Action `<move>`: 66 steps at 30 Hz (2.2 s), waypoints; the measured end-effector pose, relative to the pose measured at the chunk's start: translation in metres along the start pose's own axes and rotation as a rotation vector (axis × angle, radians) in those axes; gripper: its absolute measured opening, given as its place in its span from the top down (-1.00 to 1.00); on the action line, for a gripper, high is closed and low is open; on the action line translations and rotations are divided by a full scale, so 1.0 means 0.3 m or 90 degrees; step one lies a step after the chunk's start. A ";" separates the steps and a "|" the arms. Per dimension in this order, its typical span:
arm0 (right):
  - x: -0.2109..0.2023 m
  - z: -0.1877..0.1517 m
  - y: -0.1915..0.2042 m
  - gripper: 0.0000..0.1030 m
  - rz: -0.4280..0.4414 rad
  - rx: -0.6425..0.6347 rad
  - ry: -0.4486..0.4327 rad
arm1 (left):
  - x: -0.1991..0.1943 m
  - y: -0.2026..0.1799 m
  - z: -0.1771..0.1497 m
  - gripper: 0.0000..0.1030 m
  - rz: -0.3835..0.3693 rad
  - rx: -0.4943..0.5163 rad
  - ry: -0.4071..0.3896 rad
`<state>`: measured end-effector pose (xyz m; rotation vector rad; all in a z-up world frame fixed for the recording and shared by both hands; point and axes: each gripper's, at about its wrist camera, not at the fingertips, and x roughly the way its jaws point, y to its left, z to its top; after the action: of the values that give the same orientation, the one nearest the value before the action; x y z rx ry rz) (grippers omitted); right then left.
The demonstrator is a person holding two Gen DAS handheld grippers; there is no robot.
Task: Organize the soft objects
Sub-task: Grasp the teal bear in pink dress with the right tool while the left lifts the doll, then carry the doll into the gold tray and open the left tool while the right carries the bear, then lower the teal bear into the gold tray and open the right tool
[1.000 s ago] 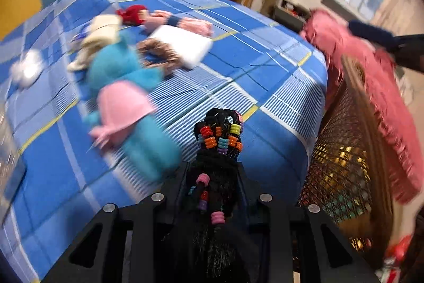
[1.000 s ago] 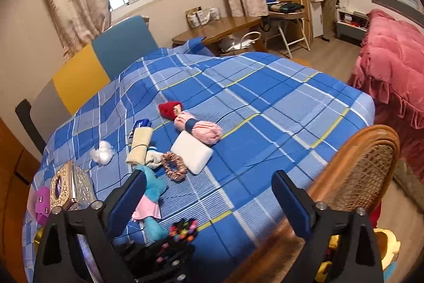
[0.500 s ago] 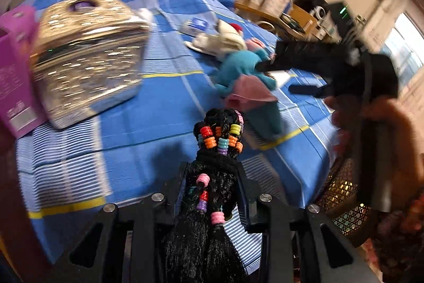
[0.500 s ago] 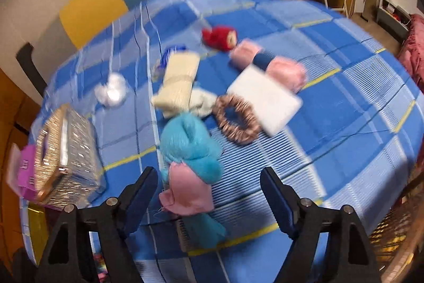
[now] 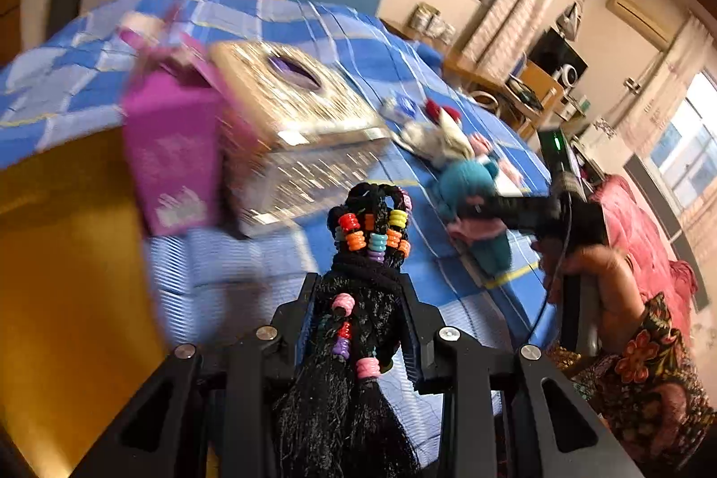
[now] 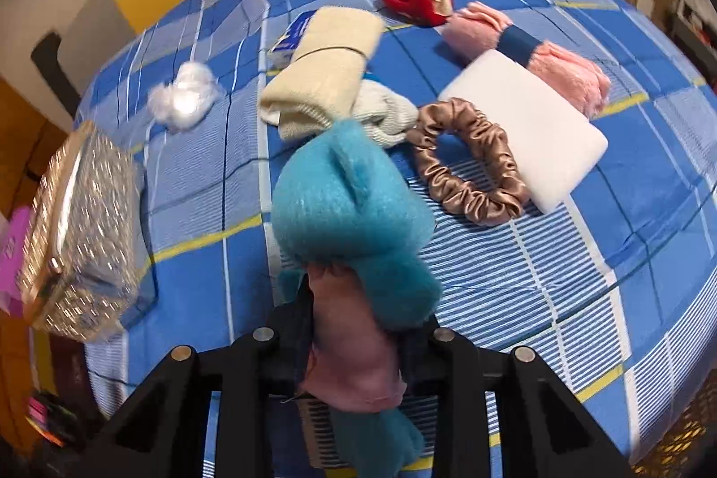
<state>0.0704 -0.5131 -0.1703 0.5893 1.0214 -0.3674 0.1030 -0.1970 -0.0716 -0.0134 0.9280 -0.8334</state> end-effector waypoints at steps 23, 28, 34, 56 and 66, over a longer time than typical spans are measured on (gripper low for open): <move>-0.259 -0.098 0.195 0.48 0.048 -0.080 -0.119 | -0.236 0.702 0.060 0.36 0.215 -0.157 -0.009; -0.407 -0.149 0.307 0.48 0.104 -0.110 -0.163 | -0.217 0.836 0.036 0.36 0.252 -0.201 0.013; -0.495 -0.213 0.430 0.48 0.181 -0.134 -0.171 | -0.181 0.933 0.046 0.34 0.300 -0.225 0.034; -0.412 -0.385 0.894 0.48 0.289 -0.277 -0.045 | -0.517 0.795 -0.174 -0.80 0.365 -0.307 -0.170; -0.178 -0.415 1.222 0.48 0.267 -0.352 0.043 | -0.582 0.721 -0.273 -0.80 0.352 -0.337 -0.190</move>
<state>0.1593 -0.1468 -0.0672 0.2997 0.9796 0.3040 0.1252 0.0920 -0.0760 -0.3179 0.7886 -0.0550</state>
